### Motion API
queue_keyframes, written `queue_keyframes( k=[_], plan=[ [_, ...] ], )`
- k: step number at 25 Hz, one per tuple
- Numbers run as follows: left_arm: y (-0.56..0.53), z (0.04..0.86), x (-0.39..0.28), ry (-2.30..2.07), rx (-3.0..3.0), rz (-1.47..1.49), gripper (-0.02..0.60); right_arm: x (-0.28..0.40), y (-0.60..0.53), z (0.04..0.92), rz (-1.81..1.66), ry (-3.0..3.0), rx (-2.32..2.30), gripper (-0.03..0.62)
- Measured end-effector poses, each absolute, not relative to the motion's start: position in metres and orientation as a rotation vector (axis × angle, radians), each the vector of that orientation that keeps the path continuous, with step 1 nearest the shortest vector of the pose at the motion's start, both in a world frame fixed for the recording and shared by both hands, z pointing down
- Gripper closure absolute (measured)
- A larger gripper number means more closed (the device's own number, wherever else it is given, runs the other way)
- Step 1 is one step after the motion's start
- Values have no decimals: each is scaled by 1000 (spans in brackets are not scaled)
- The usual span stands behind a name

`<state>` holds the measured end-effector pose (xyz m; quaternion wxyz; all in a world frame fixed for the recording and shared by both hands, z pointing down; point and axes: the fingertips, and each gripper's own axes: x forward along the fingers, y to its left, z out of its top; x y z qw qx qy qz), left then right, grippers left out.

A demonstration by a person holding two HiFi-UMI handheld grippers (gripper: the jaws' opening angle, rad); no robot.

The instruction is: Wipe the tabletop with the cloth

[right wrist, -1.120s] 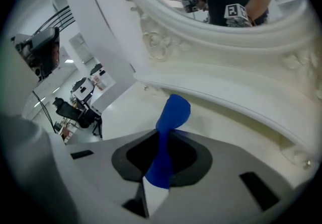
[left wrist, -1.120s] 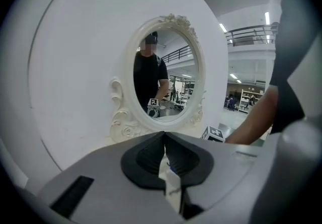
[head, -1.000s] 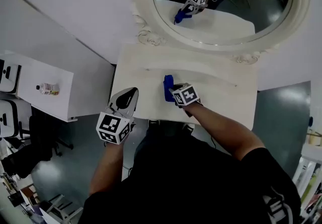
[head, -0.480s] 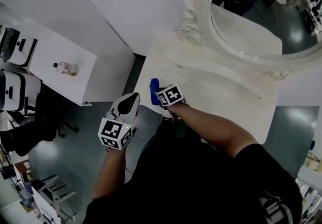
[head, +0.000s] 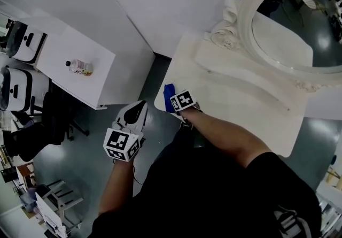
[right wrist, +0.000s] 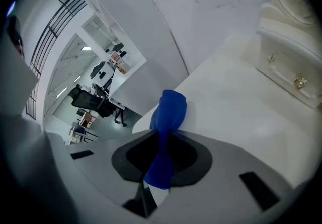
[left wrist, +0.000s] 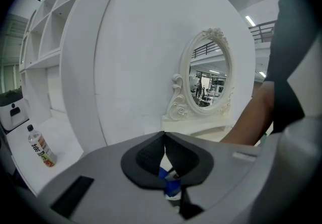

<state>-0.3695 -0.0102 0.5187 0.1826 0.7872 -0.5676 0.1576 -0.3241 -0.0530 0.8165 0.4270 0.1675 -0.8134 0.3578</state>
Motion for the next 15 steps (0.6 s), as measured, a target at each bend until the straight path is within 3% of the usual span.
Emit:
queue_keyframes(
  k=[7, 15],
  plan=[
    [-27, 520, -359, -1541, 2273, 439, 571, -291, -46, 825, 916, -1990, 447, 546],
    [-60, 515, -297, -1415, 2384, 439, 571, -206, -49, 828, 899, -1943, 532, 545]
  ],
)
